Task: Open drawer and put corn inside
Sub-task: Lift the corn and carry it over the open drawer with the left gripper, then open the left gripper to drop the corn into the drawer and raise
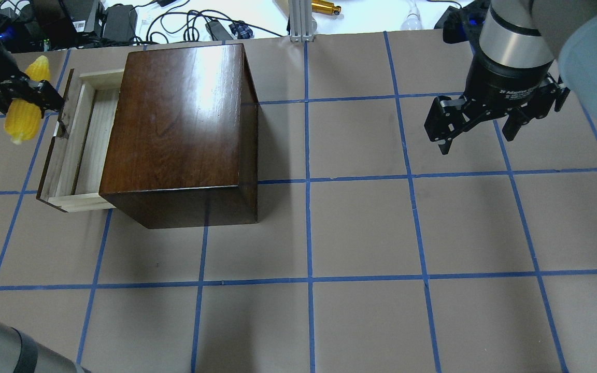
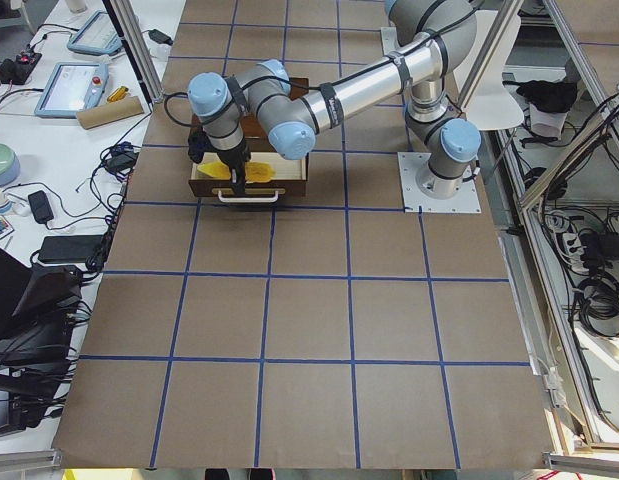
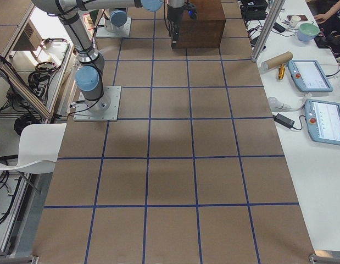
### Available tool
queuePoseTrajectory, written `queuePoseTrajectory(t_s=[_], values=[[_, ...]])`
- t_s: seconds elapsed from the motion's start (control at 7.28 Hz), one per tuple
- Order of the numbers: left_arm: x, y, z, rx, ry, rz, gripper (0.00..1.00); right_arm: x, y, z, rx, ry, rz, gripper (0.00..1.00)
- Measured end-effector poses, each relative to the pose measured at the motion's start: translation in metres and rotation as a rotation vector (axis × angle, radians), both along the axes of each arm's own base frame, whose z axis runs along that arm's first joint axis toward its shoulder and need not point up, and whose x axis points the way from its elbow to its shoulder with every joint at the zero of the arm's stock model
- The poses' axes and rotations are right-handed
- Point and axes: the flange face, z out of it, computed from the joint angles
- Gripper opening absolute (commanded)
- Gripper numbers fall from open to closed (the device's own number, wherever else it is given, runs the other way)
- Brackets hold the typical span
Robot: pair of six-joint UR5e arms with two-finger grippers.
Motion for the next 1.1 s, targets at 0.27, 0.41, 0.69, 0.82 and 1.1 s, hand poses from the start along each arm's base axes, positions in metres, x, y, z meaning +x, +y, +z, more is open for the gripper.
queuePoseTrajectory(t_s=[0.27, 0.41, 0.69, 0.82, 1.1], values=[[-0.048, -0.004, -0.003, 0.019, -0.005, 0.034, 0.38, 0.0, 0.0, 0.0, 0.0, 0.0, 0.0, 1.0], [-0.057, -0.004, -0.007, 0.026, -0.004, 0.039, 0.99, 0.0, 0.0, 0.0, 0.0, 0.0, 0.0, 1.0], [-0.06, -0.003, -0.009, 0.031, -0.005, 0.041, 1.0, 0.0, 0.0, 0.0, 0.0, 0.001, 0.0, 1.0], [-0.06, -0.003, -0.008, 0.031, -0.006, 0.041, 1.0, 0.0, 0.0, 0.0, 0.0, 0.001, 0.0, 1.0], [-0.064, 0.001, 0.001, 0.024, -0.011, 0.037, 1.0, 0.0, 0.0, 0.0, 0.0, 0.001, 0.0, 1.0]])
